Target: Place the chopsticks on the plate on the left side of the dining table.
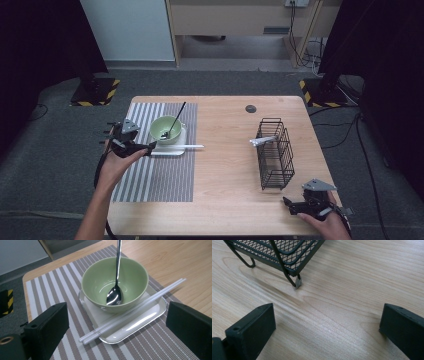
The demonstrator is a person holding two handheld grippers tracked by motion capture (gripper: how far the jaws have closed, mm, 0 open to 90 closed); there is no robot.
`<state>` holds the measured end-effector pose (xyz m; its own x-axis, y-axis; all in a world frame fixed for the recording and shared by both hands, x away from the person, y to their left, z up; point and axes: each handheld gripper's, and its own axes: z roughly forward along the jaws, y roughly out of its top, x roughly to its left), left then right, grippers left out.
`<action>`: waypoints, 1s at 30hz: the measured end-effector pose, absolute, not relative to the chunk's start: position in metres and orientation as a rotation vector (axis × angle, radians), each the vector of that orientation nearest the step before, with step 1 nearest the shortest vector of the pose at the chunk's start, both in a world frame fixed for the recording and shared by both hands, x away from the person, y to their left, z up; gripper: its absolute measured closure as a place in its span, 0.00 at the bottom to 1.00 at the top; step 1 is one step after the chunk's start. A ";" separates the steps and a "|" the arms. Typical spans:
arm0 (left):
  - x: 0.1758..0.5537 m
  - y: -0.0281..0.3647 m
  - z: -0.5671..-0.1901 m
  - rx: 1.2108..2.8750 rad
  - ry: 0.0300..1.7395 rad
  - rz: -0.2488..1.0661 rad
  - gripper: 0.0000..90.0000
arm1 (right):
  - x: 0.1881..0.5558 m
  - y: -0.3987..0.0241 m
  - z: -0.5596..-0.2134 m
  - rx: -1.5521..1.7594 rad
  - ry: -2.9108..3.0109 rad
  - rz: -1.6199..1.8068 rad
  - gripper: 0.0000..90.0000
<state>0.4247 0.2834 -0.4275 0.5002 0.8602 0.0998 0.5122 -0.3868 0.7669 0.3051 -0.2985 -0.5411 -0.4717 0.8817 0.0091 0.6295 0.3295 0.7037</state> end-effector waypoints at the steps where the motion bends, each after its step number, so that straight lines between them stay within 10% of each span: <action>1: 0.424 0.281 -0.427 2.061 1.112 0.646 0.04 | 0.305 -0.298 -0.541 1.339 2.224 0.923 0.00; 30: 0.426 0.251 -0.405 2.109 1.014 0.649 0.04 | 0.305 -0.298 -0.541 1.339 2.224 0.923 0.00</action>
